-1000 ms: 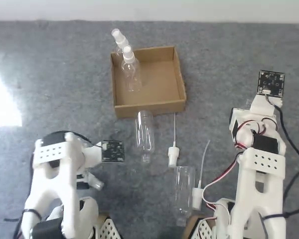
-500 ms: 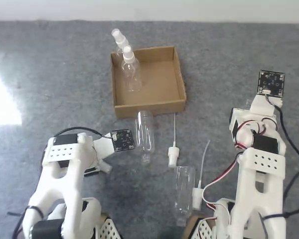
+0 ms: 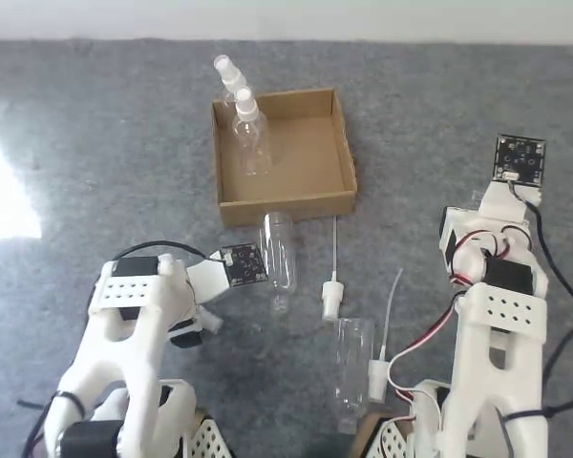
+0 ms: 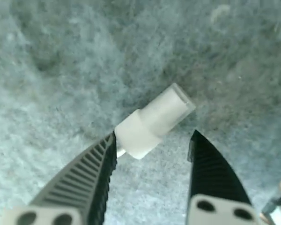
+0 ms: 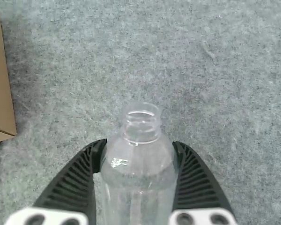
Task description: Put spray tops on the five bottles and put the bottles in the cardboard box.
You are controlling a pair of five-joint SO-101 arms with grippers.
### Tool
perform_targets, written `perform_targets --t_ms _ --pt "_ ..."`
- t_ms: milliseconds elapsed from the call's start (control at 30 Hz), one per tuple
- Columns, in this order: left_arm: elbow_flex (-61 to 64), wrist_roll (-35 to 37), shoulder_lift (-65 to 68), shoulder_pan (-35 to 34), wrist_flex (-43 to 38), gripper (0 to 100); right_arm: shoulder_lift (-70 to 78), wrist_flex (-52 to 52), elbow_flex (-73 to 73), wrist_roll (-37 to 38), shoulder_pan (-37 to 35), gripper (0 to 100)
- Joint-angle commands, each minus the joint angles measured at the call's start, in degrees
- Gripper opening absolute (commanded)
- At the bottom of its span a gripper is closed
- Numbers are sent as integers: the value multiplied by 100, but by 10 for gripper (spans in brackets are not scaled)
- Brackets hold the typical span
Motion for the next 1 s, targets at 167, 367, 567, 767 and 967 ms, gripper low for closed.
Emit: perform_targets --t_ms 167,367,567,767,967 --pt "-163 -730 9 35 -633 242 -171 -110 -62 123 -48 37" --pt "-251 -730 -9 35 -1011 242 -171 -119 -62 123 -48 37" --pt "-251 -730 44 387 -879 242 -171 -127 -62 123 -48 37" --pt "-127 -738 53 809 -844 242 -171 -119 -62 123 -48 37" --pt "-40 -721 62 809 -835 186 -171 -101 -62 255 -48 37"
